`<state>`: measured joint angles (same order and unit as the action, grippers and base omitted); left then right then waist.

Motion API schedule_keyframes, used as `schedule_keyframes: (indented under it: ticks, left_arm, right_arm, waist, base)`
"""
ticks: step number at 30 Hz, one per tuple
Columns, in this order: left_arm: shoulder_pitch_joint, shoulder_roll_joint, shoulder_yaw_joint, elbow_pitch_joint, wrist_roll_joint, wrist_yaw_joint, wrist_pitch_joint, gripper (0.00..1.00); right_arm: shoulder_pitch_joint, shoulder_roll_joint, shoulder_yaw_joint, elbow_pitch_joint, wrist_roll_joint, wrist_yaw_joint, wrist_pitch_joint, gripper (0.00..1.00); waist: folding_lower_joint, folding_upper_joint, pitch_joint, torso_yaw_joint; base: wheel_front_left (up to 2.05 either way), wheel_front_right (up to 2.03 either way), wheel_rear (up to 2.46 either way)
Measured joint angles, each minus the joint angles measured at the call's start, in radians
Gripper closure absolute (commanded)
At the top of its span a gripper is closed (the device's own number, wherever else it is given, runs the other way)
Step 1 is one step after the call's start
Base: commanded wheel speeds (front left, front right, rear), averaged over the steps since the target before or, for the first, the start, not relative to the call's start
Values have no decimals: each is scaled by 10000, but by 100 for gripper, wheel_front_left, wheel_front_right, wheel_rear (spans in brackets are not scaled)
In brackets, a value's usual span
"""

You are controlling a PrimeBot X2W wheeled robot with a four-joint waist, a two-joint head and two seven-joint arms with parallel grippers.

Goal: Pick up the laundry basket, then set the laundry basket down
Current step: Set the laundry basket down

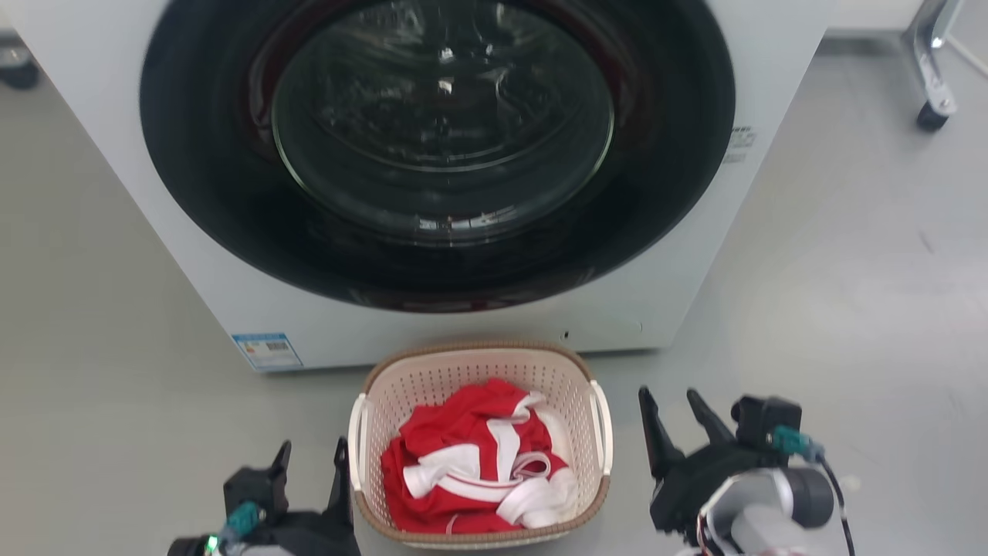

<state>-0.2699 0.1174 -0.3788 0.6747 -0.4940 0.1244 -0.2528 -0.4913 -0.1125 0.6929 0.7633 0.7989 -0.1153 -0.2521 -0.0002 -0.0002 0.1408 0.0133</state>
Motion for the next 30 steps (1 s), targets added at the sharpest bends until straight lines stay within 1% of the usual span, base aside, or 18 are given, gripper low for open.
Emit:
schedule_keyframes:
  ticks: [7, 14, 22, 25, 30]
  left_arm:
    - [1434, 10, 334, -886, 360, 0, 0, 0]
    - [2621, 25, 757, -1908, 763, 0, 0, 0]
    - [3455, -40, 1338, -2940, 1220, 2, 2, 0]
    - [3661, -104, 1476, -3394, 1361, 2, 2, 0]
    - [3820, -165, 1603, -3795, 1498, 2, 0, 0]
  right_arm:
    - [1665, -119, -316, -1168, -598, -31, 2, 0]
    - [2852, -242, -815, -2475, -1239, -92, 0, 0]
    - [3772, -322, -1574, -3634, -1946, -94, 2, 0]
    - [4172, -313, -2151, -3973, -2426, -115, 0, 0]
    - [4441, -194, -2552, -4349, -2884, -121, 0, 0]
  waist:
    - [-1, 0, -1004, 20]
    - [-1, 0, -1692, 51]
    - [2, 1, -1947, 19]
    - [2, 2, -1969, 0]
    - [2, 2, -1964, -21]
  base:
    - [0, 0, 0]
    - [0, 0, 0]
    - [0, 0, 0]
    - [0, 0, 0]
    - [0, 0, 0]
